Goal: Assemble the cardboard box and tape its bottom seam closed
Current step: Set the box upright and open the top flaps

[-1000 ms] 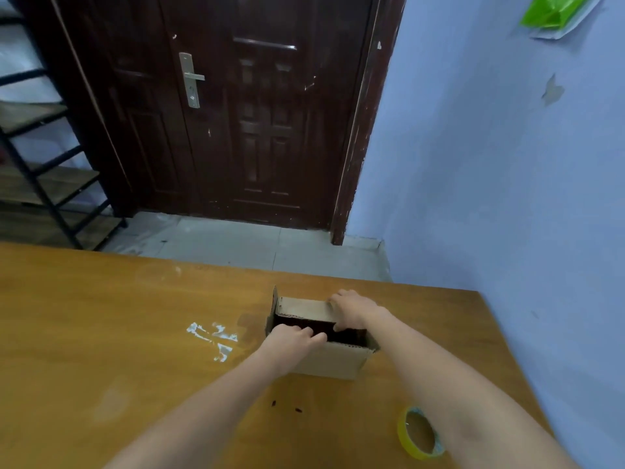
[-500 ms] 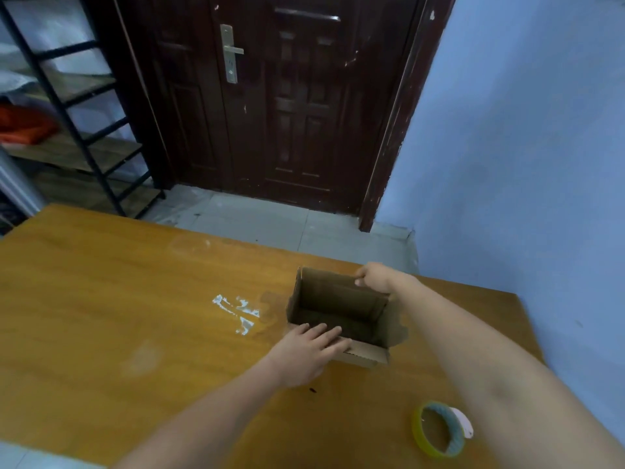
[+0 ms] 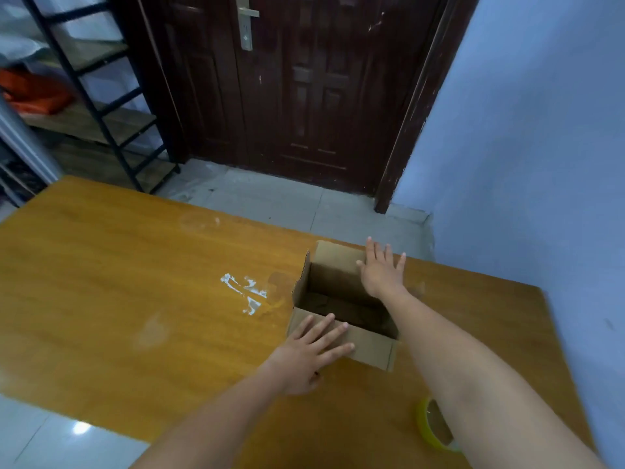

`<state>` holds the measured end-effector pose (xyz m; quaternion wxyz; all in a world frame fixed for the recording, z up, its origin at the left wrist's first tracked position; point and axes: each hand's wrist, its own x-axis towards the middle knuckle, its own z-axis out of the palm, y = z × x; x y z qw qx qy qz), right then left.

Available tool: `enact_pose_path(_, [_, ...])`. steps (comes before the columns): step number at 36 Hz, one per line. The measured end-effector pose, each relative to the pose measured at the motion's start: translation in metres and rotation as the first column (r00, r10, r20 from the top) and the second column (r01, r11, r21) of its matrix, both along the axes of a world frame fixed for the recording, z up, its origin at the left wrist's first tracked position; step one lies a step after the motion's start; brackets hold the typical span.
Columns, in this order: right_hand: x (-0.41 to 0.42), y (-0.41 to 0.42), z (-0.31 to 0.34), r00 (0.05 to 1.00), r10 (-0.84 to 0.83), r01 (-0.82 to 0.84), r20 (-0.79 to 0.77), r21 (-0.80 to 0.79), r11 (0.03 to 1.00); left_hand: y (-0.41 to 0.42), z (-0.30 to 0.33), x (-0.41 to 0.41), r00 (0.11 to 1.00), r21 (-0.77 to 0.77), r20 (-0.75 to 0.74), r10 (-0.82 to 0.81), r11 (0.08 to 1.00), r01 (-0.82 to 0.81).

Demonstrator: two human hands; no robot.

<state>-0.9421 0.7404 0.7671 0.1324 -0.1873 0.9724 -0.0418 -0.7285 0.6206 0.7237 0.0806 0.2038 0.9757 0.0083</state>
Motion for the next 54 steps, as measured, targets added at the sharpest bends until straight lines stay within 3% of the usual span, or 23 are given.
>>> enact_pose_path(11, [0.004, 0.008, 0.005, 0.944, 0.107, -0.149, 0.312, 0.113, 0.982, -0.002, -0.008, -0.009, 0.996, -0.036, 0.087, 0.0, 0.999, 0.003])
enact_pose_path(17, [0.005, 0.014, 0.016, 0.974, 0.142, -0.161, 0.175, 0.098, 0.982, -0.003, 0.006, -0.009, 0.999, 0.009, 0.05, -0.002, 1.0, 0.001])
enact_pose_path(21, [0.001, 0.022, 0.032, 0.975, 0.146, -0.152, 0.168, 0.019, 0.988, -0.003, 0.027, -0.016, 0.999, 0.033, 0.018, -0.029, 0.999, 0.028])
enact_pose_path(25, [-0.009, 0.033, 0.053, 0.982, 0.103, -0.098, 0.158, -0.039, 0.994, -0.005, 0.057, -0.029, 0.999, 0.174, 0.038, 0.033, 0.984, -0.039])
enact_pose_path(28, [-0.014, 0.046, 0.065, 0.991, 0.048, -0.04, 0.122, -0.071, 0.997, -0.009, 0.076, -0.042, 0.983, 0.372, -0.018, 0.181, 0.914, -0.161])
enact_pose_path(30, [-0.016, 0.057, 0.071, 0.994, -0.001, 0.013, 0.113, -0.107, 0.994, -0.017, 0.085, -0.053, 0.943, 0.465, -0.132, 0.306, 0.859, -0.214])
enact_pose_path(34, [-0.016, 0.084, 0.07, 0.956, -0.245, 0.279, 0.16, -0.252, 0.927, -0.04, 0.098, -0.071, 0.769, 0.541, -0.267, 0.581, 0.75, -0.38])
enact_pose_path(38, [-0.009, 0.111, 0.058, 0.848, -0.403, 0.519, 0.344, -0.387, 0.763, -0.062, 0.093, -0.082, 0.657, 0.526, -0.15, 0.739, 0.622, -0.58])
enact_pose_path(40, [-0.001, 0.12, 0.051, 0.775, -0.394, 0.608, 0.494, -0.413, 0.678, -0.067, 0.088, -0.086, 0.642, 0.518, -0.002, 0.766, 0.55, -0.655])
enact_pose_path(42, [0.008, 0.123, 0.047, 0.734, -0.348, 0.63, 0.584, -0.391, 0.671, -0.066, 0.085, -0.089, 0.654, 0.504, 0.115, 0.748, 0.523, -0.687])
enact_pose_path(49, [0.023, 0.106, 0.052, 0.691, -0.241, 0.677, 0.681, -0.493, 0.547, -0.044, 0.073, -0.091, 0.761, 0.566, 0.193, 0.62, 0.563, -0.602])
enact_pose_path(54, [0.026, 0.092, 0.056, 0.7, -0.224, 0.641, 0.678, -0.459, 0.616, -0.037, 0.068, -0.089, 0.817, 0.437, 0.19, 0.545, 0.698, -0.567])
